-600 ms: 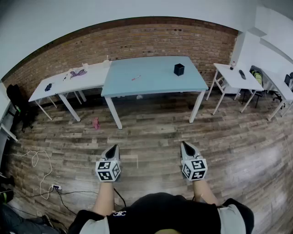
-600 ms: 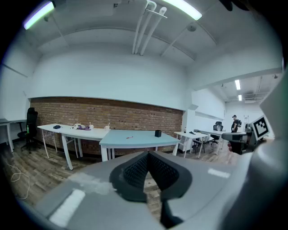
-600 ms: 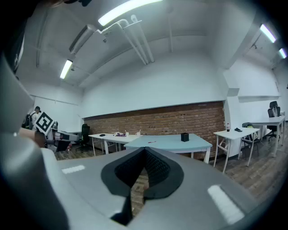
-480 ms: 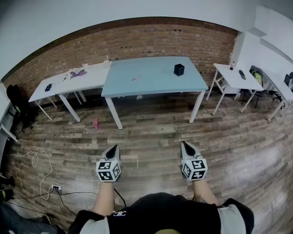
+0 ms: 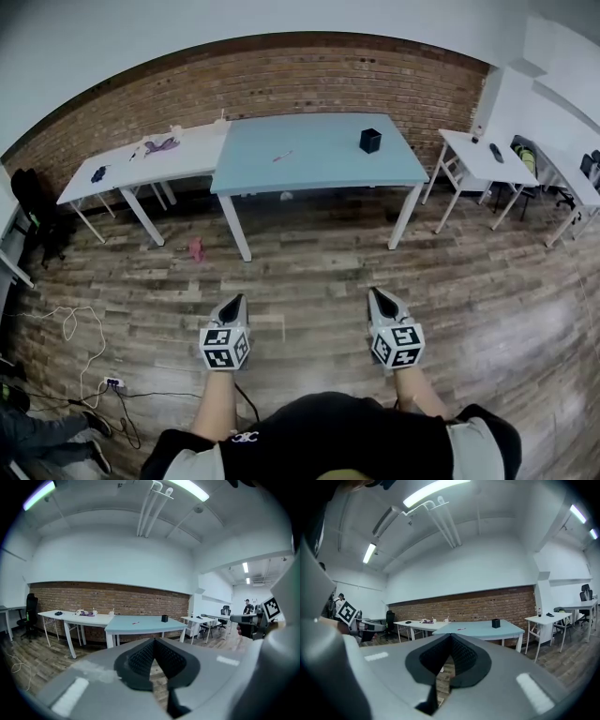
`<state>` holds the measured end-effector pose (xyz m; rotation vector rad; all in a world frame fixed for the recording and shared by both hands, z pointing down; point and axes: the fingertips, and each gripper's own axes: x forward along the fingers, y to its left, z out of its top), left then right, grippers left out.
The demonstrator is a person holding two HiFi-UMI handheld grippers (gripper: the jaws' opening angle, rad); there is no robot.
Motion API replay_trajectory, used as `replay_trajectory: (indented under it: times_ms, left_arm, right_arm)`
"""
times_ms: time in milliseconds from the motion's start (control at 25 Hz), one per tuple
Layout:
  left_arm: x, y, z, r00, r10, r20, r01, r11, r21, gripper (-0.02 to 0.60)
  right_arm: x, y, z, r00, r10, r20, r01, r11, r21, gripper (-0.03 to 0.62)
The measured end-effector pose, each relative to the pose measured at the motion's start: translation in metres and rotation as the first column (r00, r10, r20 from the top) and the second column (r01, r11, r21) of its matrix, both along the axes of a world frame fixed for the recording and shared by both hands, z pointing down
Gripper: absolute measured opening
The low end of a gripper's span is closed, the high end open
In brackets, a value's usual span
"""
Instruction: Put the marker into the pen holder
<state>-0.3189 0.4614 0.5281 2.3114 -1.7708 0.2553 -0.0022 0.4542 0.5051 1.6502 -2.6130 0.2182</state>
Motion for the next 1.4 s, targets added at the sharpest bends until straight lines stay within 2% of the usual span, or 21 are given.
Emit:
replay_trajectory:
  times_ms: [200,480,640,760,920,1080,1400]
  left_arm:
    - [-0.016,0.002,0.002,1.000,0.019,-0.001,-0.019,1.000,-0.001,0.006]
    - [-0.047,0.003,0.007,0.998,0.057,0.017,-0.057,0.998,0.005,0.006]
    - [-0.068,0.002,0.019,0.999,0.047,0.001,-0.047,0.999,-0.013,0.006]
    - [-0.074,-0.001,0.020,0.999,0.046,-0.003,-0.046,0.999,-0.015,0.006]
    - [-0.080,-0.008,0.022,0.999,0.029,-0.025,-0.030,1.000,-0.006,0.006]
    - [-0.083,-0.017,0.024,1.000,0.009,-0.026,-0.009,1.000,0.007,0.006]
    - [-0.096,-0.079,0.029,0.997,-0.070,-0.025,0.071,0.997,0.031,0.006]
  right_arm:
    - [-0.027,0.004,0.005,1.000,0.002,-0.022,-0.002,1.000,-0.007,0.004]
    - [-0.067,0.007,0.013,0.994,0.000,-0.108,0.001,1.000,0.015,0.005]
    - [-0.079,0.006,0.014,0.992,0.009,-0.126,-0.007,1.000,0.020,0.005]
    - [-0.074,-0.002,0.010,0.992,0.016,-0.127,-0.014,1.000,0.020,0.003]
    - [-0.056,-0.022,-0.002,0.995,0.054,-0.082,-0.052,0.998,0.025,0.004]
    - [-0.046,-0.042,-0.003,0.994,0.064,-0.090,-0.061,0.997,0.038,0.005]
    - [-0.045,-0.123,0.008,0.995,0.012,-0.097,-0.007,0.998,0.056,0.005]
